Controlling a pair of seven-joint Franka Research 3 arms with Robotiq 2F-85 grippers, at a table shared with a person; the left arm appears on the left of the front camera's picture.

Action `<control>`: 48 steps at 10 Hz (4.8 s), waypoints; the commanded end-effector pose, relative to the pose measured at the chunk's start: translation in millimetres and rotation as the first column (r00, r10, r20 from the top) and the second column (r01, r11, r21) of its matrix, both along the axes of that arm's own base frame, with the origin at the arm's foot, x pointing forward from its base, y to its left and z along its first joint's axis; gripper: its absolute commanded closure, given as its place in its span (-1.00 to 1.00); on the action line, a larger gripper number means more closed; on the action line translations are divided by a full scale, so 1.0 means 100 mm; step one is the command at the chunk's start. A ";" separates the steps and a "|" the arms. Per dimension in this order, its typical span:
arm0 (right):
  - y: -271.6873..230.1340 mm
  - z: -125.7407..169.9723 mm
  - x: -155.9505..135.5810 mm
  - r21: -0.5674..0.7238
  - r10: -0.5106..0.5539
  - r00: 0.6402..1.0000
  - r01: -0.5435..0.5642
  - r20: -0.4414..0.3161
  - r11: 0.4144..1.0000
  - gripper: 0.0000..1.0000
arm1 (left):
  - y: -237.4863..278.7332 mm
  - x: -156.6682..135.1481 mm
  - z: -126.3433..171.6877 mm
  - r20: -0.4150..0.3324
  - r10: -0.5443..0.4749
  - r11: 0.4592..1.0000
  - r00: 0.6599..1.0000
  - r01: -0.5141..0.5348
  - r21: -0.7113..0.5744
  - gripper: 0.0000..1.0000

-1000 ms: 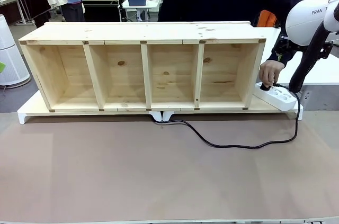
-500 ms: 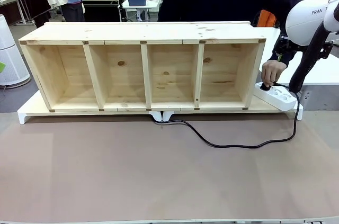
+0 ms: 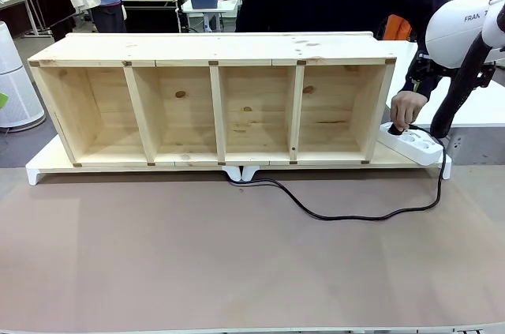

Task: Perform cable management.
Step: Release the Power Cable when the human grasps it.

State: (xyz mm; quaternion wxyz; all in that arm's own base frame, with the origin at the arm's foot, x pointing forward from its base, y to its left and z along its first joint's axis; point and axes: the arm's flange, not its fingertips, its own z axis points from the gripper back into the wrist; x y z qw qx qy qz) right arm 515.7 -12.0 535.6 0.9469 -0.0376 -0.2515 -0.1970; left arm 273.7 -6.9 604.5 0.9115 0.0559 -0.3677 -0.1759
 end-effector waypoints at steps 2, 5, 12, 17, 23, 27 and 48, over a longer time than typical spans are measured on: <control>0.00 -0.01 0.00 0.003 -0.006 1.000 0.006 -0.003 1.000 -1.00 | 0.00 0.00 0.00 0.002 0.006 1.000 1.000 -0.006 -0.004 -1.00; 0.00 -0.01 0.00 0.003 -0.006 1.000 0.006 -0.003 1.000 -1.00 | 0.00 0.00 0.00 0.002 0.006 1.000 1.000 -0.006 -0.004 -1.00; 0.00 -0.01 0.00 0.003 -0.006 1.000 0.006 -0.003 1.000 -1.00 | 0.00 0.00 0.00 0.002 0.006 1.000 1.000 -0.006 -0.004 -1.00; 0.00 -0.01 0.00 0.003 -0.006 1.000 0.006 -0.003 1.000 -1.00 | 0.00 0.00 0.00 0.002 0.006 1.000 1.000 -0.006 -0.004 -1.00; 0.00 -0.01 0.00 0.003 -0.006 1.000 0.006 -0.003 1.000 -1.00 | 0.00 0.00 0.00 0.002 0.006 1.000 1.000 -0.006 -0.004 -1.00; 0.00 -0.01 0.00 0.003 -0.006 1.000 0.006 -0.003 1.000 -1.00 | 0.00 0.00 0.00 0.002 0.006 1.000 1.000 -0.006 -0.004 -1.00; 0.00 -0.01 0.00 0.003 -0.006 1.000 0.006 -0.003 1.000 -1.00 | 0.00 0.00 0.00 0.002 0.006 1.000 1.000 -0.006 -0.004 -1.00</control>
